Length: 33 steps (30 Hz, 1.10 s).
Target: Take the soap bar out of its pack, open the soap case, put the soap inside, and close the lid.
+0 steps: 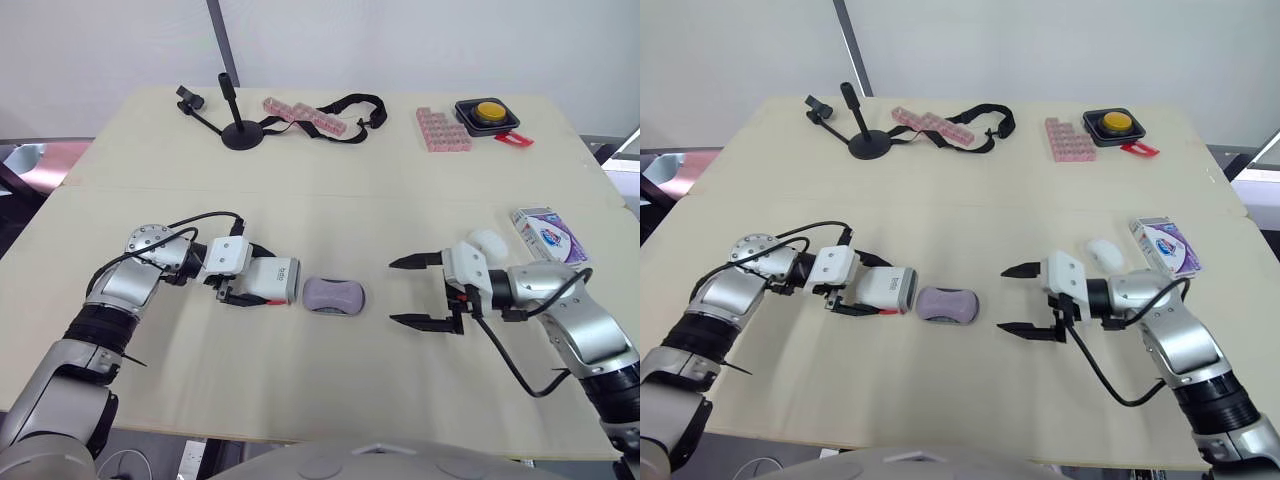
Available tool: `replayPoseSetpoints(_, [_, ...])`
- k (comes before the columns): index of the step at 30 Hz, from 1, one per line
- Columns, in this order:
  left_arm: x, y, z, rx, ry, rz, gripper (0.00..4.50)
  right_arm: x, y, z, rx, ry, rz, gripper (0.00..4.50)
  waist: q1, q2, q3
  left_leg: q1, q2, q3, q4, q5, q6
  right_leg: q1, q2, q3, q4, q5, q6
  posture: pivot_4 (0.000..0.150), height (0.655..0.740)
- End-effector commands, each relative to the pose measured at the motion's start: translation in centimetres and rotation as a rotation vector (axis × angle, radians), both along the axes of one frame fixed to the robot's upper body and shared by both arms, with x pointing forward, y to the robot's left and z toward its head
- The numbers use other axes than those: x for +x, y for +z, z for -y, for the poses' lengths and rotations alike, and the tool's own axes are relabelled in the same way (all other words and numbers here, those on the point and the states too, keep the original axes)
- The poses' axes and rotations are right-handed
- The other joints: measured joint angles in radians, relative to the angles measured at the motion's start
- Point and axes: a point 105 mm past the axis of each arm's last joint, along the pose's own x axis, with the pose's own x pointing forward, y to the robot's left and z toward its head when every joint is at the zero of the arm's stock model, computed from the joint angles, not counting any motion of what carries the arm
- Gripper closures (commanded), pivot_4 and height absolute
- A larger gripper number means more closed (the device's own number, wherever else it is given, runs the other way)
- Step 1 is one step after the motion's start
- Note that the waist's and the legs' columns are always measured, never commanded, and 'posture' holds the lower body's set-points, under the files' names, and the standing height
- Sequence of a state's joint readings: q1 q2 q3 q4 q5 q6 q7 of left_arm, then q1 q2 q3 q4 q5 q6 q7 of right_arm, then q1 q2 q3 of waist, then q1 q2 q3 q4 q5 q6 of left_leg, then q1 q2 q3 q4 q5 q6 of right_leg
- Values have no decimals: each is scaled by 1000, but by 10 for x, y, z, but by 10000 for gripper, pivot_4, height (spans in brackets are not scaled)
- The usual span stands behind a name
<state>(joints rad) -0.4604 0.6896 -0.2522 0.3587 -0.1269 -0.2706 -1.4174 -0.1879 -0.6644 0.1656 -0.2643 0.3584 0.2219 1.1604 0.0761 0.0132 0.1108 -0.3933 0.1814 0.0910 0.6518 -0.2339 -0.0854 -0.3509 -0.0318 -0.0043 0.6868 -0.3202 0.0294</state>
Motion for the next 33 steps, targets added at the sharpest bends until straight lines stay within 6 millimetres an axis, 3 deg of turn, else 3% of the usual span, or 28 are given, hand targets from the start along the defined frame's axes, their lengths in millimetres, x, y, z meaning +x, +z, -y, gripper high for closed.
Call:
replayPoseSetpoints(1, [-1, 12, -3, -20, -10, 35, 10125, 3, 11, -19, -4, 19, 43, 0, 1, 0, 0, 0, 0, 0, 0, 0, 0, 0, 0, 0, 0, 0, 0, 1500, 7343])
replayPoseSetpoints(8, [-5, 11, -3, -15, -23, 30, 10125, 7, 14, -64, -45, 67, 52, 0, 2, 0, 0, 0, 0, 0, 0, 0, 0, -1, 0, 0, 1, 0, 0, 1500, 7343])
replayPoseSetpoints(12, [-5, 15, 1, -28, -22, 28, 10125, 8, -4, -76, -125, 88, 26, 0, 3, 0, 0, -1, 0, 0, 0, 0, 0, -1, -1, 0, 1, 0, 0, 1500, 7343])
replayPoseSetpoints(33, [-10, 15, 1, -22, -22, 18, 10125, 14, -39, -79, -290, 5, -96, 0, 3, 0, 0, -1, 0, 0, 0, 0, 0, -1, 0, 0, 1, 0, 0, 1500, 7343])
